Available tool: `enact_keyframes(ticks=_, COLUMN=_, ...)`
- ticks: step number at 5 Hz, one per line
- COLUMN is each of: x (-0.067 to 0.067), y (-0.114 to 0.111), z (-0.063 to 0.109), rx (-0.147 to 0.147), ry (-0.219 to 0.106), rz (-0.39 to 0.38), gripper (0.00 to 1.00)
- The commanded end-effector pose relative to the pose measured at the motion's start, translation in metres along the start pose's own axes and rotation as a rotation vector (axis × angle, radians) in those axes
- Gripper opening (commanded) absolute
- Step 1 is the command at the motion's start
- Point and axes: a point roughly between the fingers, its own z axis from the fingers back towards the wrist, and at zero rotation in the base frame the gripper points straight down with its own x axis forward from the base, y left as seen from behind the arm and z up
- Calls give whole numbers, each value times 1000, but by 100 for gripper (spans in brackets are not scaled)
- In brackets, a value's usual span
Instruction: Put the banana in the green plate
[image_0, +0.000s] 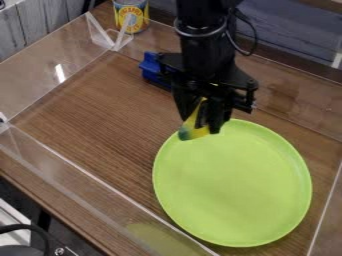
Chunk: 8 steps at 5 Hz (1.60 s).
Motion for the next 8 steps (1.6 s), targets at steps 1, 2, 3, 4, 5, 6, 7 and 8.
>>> enact_keyframes(ticks=1, x=1, y=-2, z=10, rx=2, ry=-39, rz=-14, gripper=0)
enact_keyframes(ticks=2, x=0, y=-3, z=11, rx=4, ry=-42, rz=-20, gripper=0)
enact_keyframes(ticks=3, x=-5, y=-6, z=11, rx=5, ry=-38, rz=-27, gripper=0)
enact_keyframes(ticks=4, x=-11, y=-10, z=9, rx=7, ry=-33, rz=-32, gripper=0)
enact_keyframes(ticks=5, x=-16, y=-14, z=8, rx=9, ry=-29, rz=-36, gripper=0)
enact_keyframes(ticks=6, x=-19, y=-17, z=7, rx=10, ry=-26, rz=-36, gripper=0)
enact_keyframes(ticks=7, x=-21, y=-19, z=5, rx=11, ry=-23, rz=-36, gripper=0)
enact_keyframes(ticks=8, x=-23, y=-21, z=6, rx=10, ry=-20, rz=-39, gripper=0)
